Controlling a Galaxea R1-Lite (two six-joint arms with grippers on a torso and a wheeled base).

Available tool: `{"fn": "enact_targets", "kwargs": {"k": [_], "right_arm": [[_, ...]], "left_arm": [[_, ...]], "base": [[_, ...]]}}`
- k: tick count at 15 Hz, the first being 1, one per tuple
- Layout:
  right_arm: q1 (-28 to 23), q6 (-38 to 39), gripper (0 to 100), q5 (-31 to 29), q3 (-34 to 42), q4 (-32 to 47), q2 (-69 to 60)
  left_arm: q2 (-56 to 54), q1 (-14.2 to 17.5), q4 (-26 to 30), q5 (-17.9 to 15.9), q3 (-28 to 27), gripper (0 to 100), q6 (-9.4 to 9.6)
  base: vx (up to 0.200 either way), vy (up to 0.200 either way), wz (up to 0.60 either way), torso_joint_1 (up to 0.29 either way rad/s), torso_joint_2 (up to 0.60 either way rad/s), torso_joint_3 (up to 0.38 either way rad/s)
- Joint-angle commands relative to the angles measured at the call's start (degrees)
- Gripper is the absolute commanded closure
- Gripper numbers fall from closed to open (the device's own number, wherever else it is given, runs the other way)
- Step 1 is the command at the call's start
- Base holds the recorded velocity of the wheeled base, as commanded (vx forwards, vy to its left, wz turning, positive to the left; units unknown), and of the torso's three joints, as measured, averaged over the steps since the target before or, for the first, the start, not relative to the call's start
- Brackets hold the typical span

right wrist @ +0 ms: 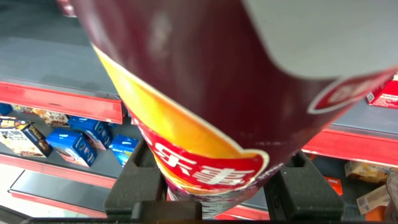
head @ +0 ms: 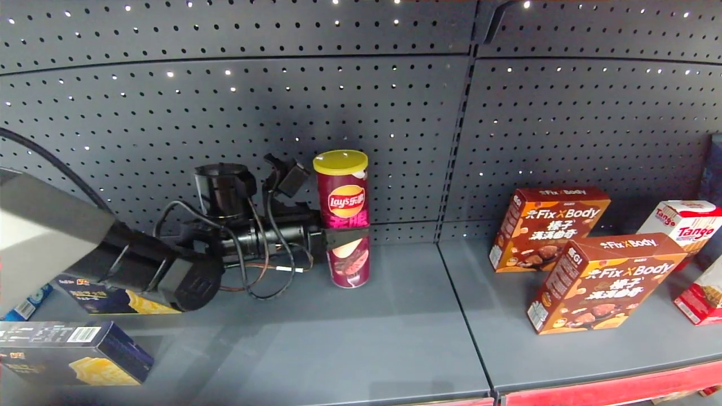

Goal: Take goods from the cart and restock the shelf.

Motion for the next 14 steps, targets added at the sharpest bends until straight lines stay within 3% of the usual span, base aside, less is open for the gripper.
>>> {"fn": "enact_targets", "kwargs": {"k": [1, 5, 8, 12, 14], "right_arm": [[0.0, 0.0, 100, 0.1, 0.0, 0.0, -0.1], [0.0, 0.0, 100, 0.1, 0.1, 0.0, -0.1], [0.0, 0.0, 100, 0.0, -0.3, -0.1, -0.2], [0.0, 0.0, 100, 0.0, 0.0, -0.1, -0.2], [0.0, 0.0, 100, 0.0, 0.0, -0.1, -0.2]], "left_arm": [[-13.5, -1.1, -0.3, -0.2, 9.8, 100, 0.05], [-22.4, -2.3, -1.0, 0.2, 20.0, 100, 0.23], [-25.7, -2.4, -5.7, 0.2, 29.3, 100, 0.14], [-27.4, -2.6, -6.0, -0.1, 33.1, 100, 0.58], [-26.7, -2.8, -6.0, 0.0, 33.1, 100, 1.81]], "base": [[0.0, 0.0, 0.0, 0.0, 0.0, 0.0], [0.0, 0.0, 0.0, 0.0, 0.0, 0.0], [0.0, 0.0, 0.0, 0.0, 0.0, 0.0], [0.0, 0.0, 0.0, 0.0, 0.0, 0.0], [0.0, 0.0, 0.0, 0.0, 0.0, 0.0]]}}
